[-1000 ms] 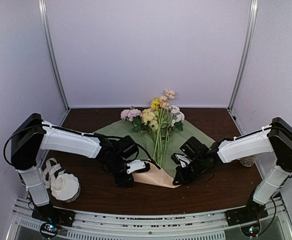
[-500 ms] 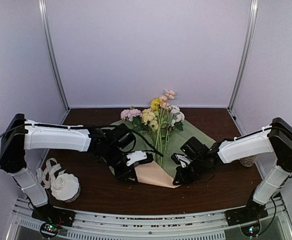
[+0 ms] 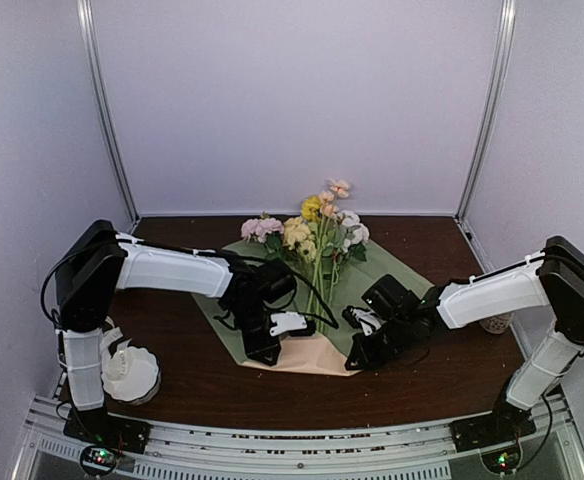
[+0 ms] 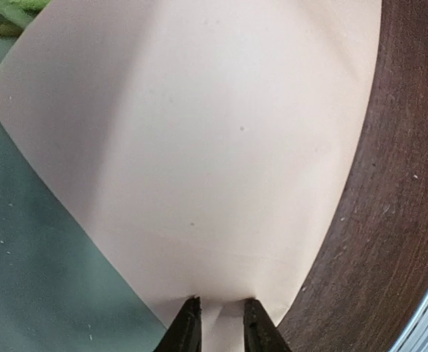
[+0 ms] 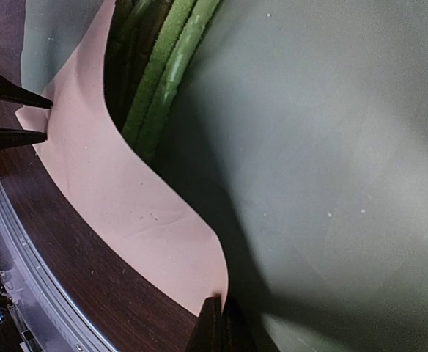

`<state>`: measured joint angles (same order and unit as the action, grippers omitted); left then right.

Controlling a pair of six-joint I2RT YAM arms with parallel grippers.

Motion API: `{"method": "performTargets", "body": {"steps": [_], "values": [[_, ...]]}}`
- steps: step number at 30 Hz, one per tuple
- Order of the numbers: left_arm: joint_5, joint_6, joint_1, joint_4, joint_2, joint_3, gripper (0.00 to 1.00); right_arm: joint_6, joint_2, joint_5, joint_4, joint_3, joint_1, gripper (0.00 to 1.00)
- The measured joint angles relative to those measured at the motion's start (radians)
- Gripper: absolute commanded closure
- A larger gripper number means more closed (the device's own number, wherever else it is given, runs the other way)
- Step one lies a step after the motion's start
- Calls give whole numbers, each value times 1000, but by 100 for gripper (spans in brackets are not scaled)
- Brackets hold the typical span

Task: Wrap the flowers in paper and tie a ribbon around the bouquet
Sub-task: Press the fold line of the 1/4-folded wrapping paper.

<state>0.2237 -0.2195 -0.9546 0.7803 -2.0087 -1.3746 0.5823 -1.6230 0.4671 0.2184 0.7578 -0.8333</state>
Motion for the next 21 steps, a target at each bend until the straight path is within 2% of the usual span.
{"method": "performTargets", "body": {"steps": [5, 9, 13, 18, 21], "values": [[-6, 10, 0, -20, 14, 29, 77, 0, 14, -5, -27, -27, 1, 100], [2, 30, 0, -80, 41, 81, 78, 0, 43, -8, -42, -58, 5, 90], [7, 58, 2, -122, 59, 115, 78, -2, 93, -29, 18, -72, 20, 81], [23, 85, 6, -179, 80, 157, 79, -19, 239, -96, 150, -56, 30, 81], [32, 95, 8, -203, 86, 169, 79, -36, 288, -109, 166, -21, -4, 84]]}}
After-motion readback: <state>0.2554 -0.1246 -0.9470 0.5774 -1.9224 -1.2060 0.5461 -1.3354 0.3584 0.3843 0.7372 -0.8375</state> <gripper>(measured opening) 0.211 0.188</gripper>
